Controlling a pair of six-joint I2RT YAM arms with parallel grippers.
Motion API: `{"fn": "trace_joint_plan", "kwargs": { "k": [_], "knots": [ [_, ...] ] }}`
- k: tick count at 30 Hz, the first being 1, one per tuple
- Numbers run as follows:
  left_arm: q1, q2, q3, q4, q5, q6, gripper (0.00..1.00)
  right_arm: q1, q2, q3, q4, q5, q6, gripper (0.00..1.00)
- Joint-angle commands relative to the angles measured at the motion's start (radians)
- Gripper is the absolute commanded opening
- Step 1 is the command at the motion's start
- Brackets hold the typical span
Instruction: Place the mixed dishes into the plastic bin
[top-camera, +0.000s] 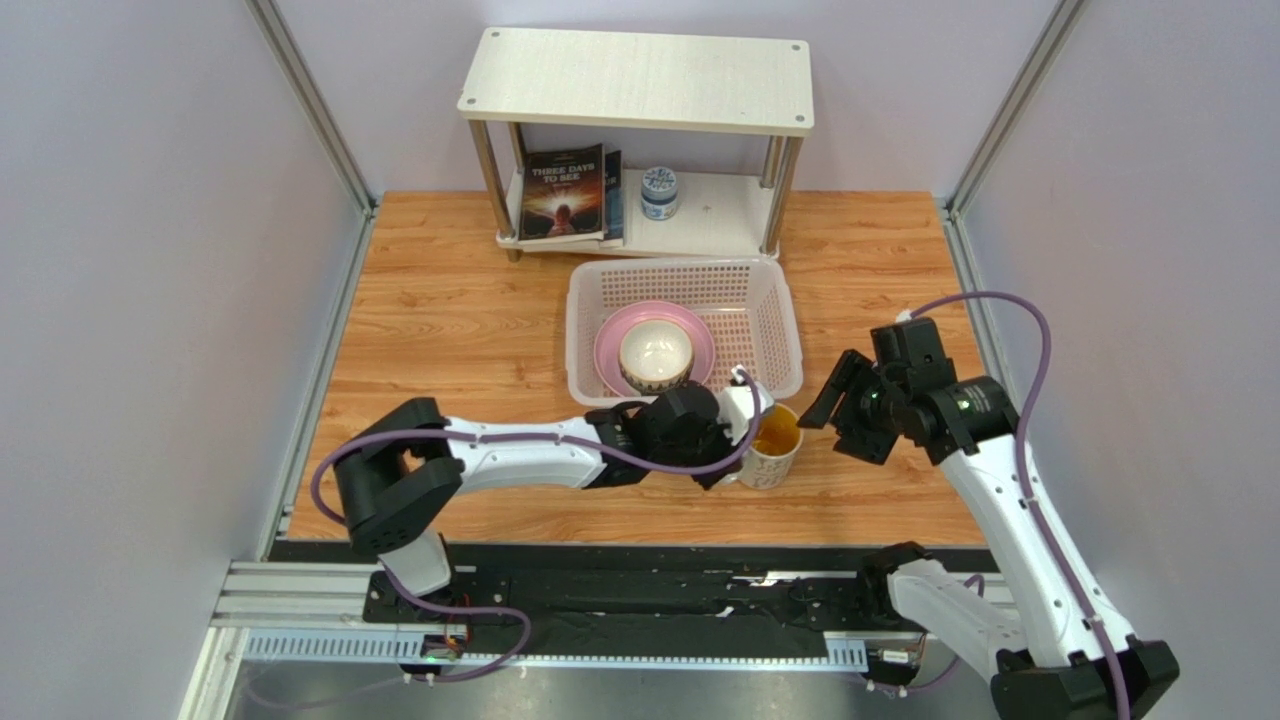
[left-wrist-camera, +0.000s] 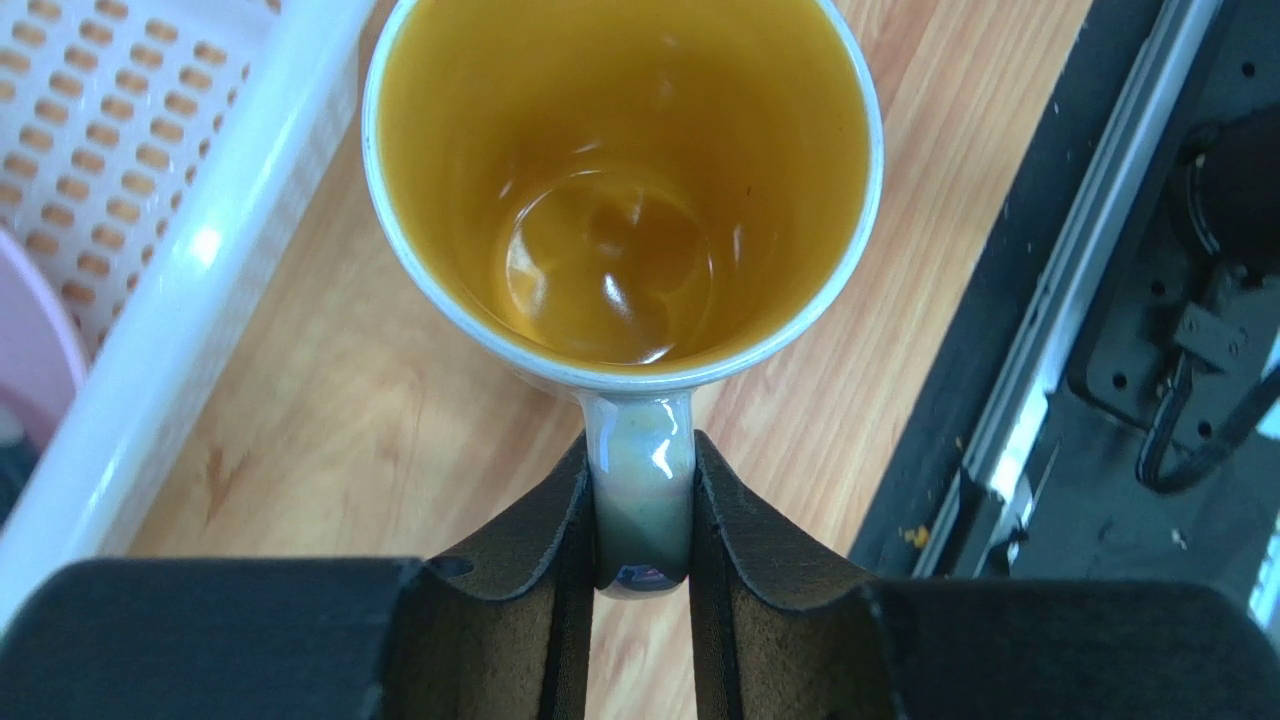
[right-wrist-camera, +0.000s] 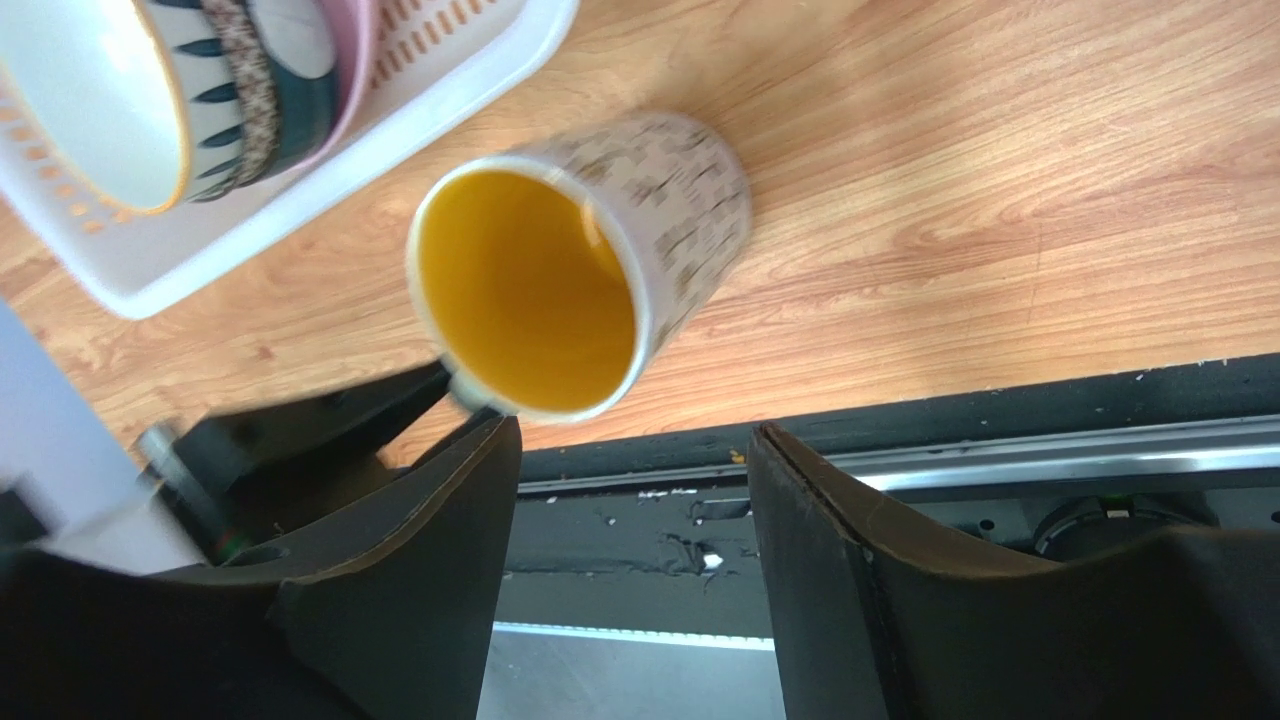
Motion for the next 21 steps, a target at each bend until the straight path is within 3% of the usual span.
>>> {"fn": "trace_joint_plan", "kwargs": {
  "k": [1,21],
  "knots": [
    [-0.010,-0.117,-0.070,-0.009,-0.024,-0.045,0.00,-0.007,0.052,-0.040,0.110,-0.009,-0.023,0.61],
    [-0.073,-0.147,-0.106,-0.024,-0.060,-0.056,0.00,0.143,0.159,-0.227,0.266,-0.049,0.082,0.58]
  ]
}}
